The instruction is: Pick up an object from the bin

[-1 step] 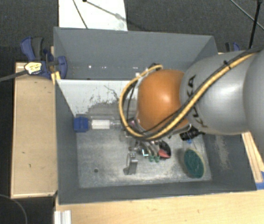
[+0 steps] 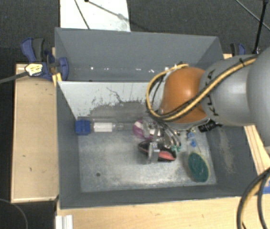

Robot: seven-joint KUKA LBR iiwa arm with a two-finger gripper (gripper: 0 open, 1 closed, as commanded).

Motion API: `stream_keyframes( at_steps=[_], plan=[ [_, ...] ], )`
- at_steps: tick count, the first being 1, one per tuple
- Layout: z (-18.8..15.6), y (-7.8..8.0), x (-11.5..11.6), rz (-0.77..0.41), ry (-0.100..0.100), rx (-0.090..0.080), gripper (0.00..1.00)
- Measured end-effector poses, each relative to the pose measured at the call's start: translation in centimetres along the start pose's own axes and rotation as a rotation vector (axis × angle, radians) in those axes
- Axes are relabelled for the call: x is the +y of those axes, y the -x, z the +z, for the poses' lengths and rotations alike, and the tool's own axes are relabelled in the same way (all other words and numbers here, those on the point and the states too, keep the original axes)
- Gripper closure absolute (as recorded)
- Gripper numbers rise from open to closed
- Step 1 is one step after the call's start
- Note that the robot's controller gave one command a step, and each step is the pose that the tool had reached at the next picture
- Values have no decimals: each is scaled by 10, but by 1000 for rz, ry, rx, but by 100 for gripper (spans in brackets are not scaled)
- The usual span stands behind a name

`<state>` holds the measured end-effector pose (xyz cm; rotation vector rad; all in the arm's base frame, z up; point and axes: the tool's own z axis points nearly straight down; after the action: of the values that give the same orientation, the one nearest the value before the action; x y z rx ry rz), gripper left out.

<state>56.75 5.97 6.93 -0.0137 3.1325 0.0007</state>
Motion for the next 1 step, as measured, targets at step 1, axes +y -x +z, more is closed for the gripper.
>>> stream_keyframes(
  at_steps=[1],
  plan=[
    [-33,-27,-8,43,0,8,0]
  ],
)
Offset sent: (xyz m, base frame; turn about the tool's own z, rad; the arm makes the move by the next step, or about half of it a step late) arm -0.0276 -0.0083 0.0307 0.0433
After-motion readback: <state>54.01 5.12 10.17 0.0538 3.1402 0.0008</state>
